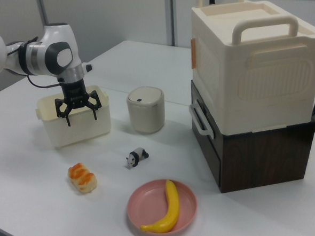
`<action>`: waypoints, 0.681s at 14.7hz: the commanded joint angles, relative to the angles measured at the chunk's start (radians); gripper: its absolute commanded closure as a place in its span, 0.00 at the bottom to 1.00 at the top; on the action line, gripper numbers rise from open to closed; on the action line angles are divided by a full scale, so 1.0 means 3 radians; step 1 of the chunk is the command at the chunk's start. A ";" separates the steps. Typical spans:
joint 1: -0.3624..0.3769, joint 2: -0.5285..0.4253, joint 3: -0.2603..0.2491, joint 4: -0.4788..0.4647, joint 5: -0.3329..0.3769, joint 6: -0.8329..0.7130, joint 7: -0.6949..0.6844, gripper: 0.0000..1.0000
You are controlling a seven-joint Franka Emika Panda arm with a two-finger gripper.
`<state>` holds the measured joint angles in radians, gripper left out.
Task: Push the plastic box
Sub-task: 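Push the cream plastic box along the table with the gripper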
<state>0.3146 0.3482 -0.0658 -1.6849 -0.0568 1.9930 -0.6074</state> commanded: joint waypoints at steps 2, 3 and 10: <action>0.0214 0.0020 -0.0062 0.0048 -0.0071 0.0234 -0.0067 0.00; 0.0224 0.0061 -0.0062 0.0094 -0.0107 0.0249 -0.0067 0.00; 0.0265 0.0067 -0.0057 0.0135 -0.0297 0.0362 -0.0138 0.00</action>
<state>0.3845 0.3899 -0.0661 -1.6498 -0.1285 2.0985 -0.6108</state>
